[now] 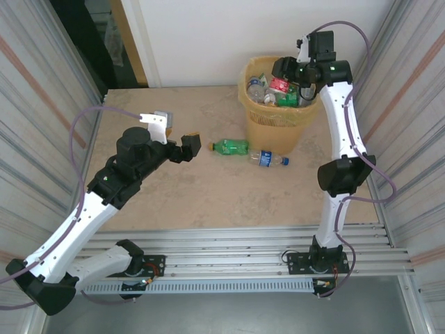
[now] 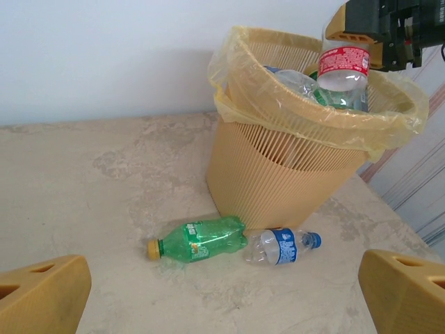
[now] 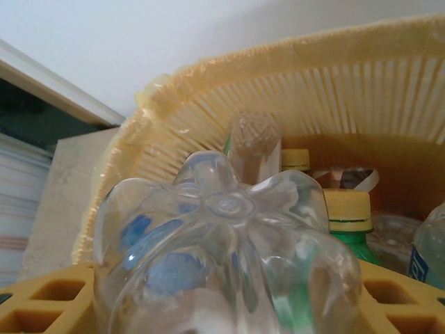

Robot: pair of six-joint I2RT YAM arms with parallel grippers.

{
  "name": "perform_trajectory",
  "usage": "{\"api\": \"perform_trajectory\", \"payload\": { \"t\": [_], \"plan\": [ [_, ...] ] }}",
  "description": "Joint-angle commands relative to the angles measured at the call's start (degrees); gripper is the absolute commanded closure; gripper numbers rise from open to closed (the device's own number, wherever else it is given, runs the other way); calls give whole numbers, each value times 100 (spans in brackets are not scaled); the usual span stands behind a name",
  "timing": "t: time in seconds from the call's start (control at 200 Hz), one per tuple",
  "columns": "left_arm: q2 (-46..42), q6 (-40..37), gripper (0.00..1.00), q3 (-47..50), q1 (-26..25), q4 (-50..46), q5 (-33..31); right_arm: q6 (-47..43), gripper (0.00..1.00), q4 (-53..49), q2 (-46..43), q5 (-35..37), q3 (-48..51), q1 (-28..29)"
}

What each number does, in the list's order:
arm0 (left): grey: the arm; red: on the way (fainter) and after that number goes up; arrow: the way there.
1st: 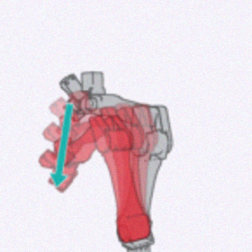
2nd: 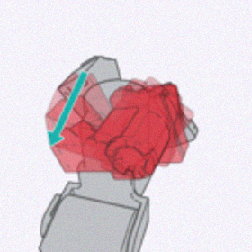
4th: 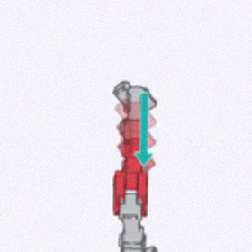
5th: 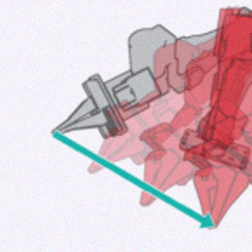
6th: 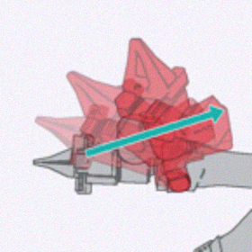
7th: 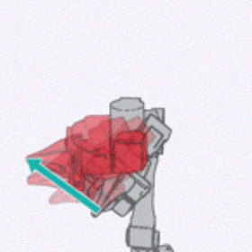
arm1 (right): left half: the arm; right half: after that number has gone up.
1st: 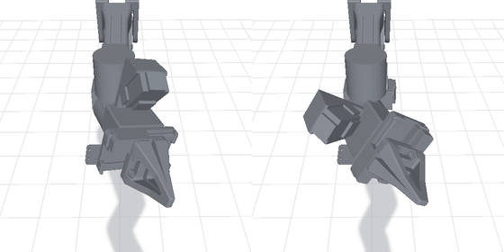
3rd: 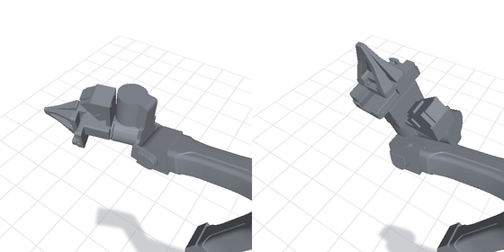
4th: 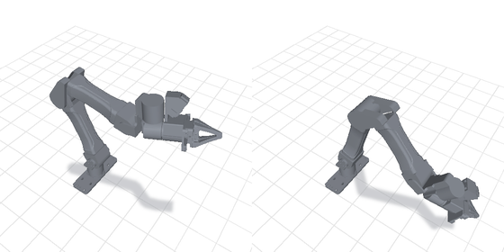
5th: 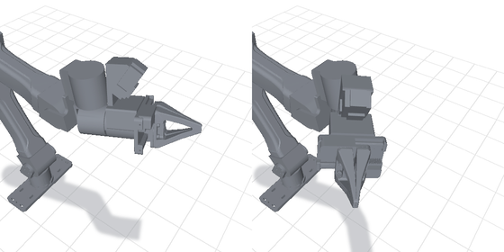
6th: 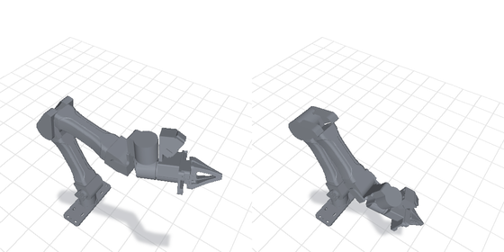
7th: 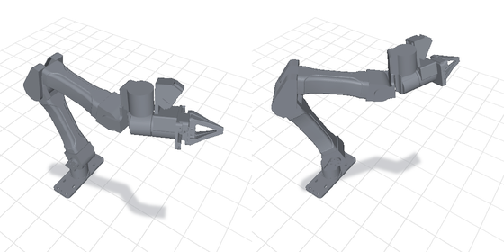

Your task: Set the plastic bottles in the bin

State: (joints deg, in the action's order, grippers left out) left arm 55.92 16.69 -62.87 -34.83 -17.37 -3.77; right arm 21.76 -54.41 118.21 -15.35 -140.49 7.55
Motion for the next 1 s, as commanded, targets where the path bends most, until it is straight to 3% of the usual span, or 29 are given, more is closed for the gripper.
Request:
{"api": "perform_trajectory", "payload": {
  "t": [0.0, 0.19, 0.491, 0.992],
  "plan": [
    [-8, -69, 1, -7, 54, 5, -109, -207, 36, -81, 138, -185, -224, 75],
    [93, -67, 1, -60, 55, 36, -69, -225, 21, 61, 209, -339, -269, 174],
    [254, -55, 1, -107, 55, 110, 11, -289, 15, 4, 41, -254, -269, 183],
    [317, 40, 1, -67, 69, 181, 89, -882, 15, -606, -626, 1672, -36, 542]
  ]
}}
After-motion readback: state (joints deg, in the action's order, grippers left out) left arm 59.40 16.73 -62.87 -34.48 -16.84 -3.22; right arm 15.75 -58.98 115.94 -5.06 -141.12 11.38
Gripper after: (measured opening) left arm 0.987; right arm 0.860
